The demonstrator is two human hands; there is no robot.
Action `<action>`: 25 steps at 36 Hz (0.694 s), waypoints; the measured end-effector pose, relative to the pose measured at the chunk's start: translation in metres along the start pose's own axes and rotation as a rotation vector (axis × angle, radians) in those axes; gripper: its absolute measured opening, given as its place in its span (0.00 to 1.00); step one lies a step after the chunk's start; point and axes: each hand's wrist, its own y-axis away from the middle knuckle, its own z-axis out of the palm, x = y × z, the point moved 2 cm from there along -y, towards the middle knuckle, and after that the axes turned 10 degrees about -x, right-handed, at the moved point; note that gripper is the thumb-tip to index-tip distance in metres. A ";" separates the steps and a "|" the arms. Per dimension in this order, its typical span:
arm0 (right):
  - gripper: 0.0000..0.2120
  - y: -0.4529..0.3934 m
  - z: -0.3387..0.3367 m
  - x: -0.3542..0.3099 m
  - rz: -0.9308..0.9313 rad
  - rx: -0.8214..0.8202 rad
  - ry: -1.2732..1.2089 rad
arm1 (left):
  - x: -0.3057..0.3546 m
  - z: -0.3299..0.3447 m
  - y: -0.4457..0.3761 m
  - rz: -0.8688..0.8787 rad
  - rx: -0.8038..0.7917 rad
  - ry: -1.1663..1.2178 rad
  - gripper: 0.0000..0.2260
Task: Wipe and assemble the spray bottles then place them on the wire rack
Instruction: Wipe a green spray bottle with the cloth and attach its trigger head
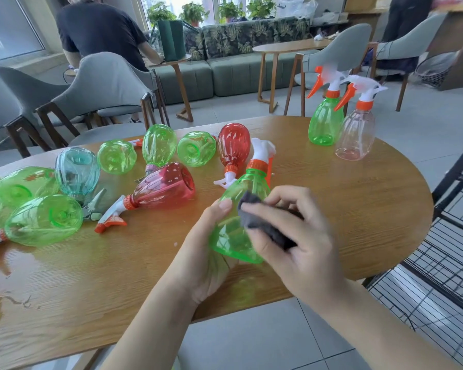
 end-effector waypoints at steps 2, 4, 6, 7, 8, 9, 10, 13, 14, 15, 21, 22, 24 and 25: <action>0.10 0.006 0.003 -0.006 -0.114 -0.058 0.063 | 0.000 0.001 0.001 -0.028 0.002 0.046 0.21; 0.10 0.010 0.007 -0.009 -0.207 -0.119 0.129 | 0.001 0.004 0.003 -0.068 0.020 0.116 0.20; 0.10 0.012 0.009 -0.008 -0.268 -0.160 0.175 | 0.003 0.005 0.005 -0.098 0.033 0.167 0.21; 0.10 0.012 0.009 -0.007 -0.290 -0.172 0.195 | 0.003 0.004 0.005 -0.111 0.036 0.178 0.22; 0.11 0.011 0.009 -0.006 -0.310 -0.181 0.212 | 0.003 0.003 0.005 -0.122 0.036 0.182 0.24; 0.11 0.010 0.008 -0.004 -0.325 -0.188 0.222 | 0.003 0.002 0.005 -0.128 0.033 0.185 0.25; 0.11 0.008 0.007 -0.003 -0.331 -0.190 0.227 | 0.002 0.000 0.005 -0.124 0.029 0.183 0.26; 0.12 0.002 0.003 0.001 -0.292 -0.141 0.210 | 0.003 -0.001 0.002 -0.063 0.012 0.142 0.23; 0.12 -0.001 0.001 0.002 -0.259 -0.111 0.192 | 0.003 -0.001 0.001 -0.040 0.000 0.116 0.21; 0.12 -0.004 -0.001 0.004 -0.214 -0.080 0.167 | 0.003 -0.001 -0.001 -0.024 -0.009 0.090 0.22; 0.12 -0.015 -0.008 0.018 0.117 0.096 -0.048 | -0.001 -0.003 -0.001 -0.028 -0.074 0.066 0.30; 0.11 -0.014 -0.007 0.018 0.134 0.099 -0.063 | -0.001 -0.003 -0.001 -0.024 -0.082 0.069 0.30; 0.12 -0.011 -0.004 0.014 0.115 0.092 -0.077 | 0.000 -0.002 0.001 -0.016 -0.098 0.072 0.29; 0.12 -0.009 -0.003 0.012 0.091 0.086 -0.076 | 0.000 -0.001 0.001 -0.012 -0.105 0.072 0.29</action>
